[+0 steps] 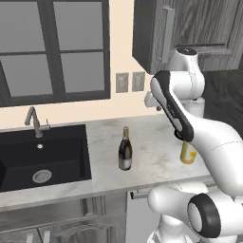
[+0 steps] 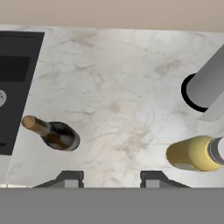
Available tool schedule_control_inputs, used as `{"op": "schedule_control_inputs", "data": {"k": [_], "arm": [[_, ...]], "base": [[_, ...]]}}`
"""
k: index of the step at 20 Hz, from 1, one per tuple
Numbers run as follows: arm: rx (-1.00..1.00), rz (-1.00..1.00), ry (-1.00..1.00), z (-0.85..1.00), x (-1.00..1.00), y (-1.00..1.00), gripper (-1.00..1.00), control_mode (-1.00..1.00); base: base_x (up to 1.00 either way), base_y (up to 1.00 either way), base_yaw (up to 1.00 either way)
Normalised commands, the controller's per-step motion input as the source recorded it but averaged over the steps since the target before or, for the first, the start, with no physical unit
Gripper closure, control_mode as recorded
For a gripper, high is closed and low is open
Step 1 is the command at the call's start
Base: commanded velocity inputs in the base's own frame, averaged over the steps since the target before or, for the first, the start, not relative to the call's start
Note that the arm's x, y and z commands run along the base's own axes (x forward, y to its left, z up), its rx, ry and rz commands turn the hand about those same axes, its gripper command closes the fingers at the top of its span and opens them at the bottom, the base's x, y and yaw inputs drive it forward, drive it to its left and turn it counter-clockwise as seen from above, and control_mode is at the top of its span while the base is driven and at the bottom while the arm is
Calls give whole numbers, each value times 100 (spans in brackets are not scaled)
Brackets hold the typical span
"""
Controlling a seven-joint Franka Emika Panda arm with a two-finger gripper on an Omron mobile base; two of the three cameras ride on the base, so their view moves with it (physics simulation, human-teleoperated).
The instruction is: There is a wine glass and glass cup on the dining counter. Place the wine bottle next to the wine glass and the juice bottle next to the glass cup.
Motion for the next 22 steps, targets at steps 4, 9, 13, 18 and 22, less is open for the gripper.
{"op": "schedule_control_inputs", "data": {"k": [4,9,13,18,22], "arm": [[0,0,0,-2,-7,-4,-100,-100],[4,0,-1,-4,-22,-26,-100,-100],[8,0,-8,0,-25,-33,-100,-100],[9,-2,-5,-2,-17,-42,-100,-100],[0,0,-1,-5,-13,-50,-100,-100]], "base": [[0,0,0],[0,0,0],[0,0,0],[0,0,0],[0,0,0]]}}
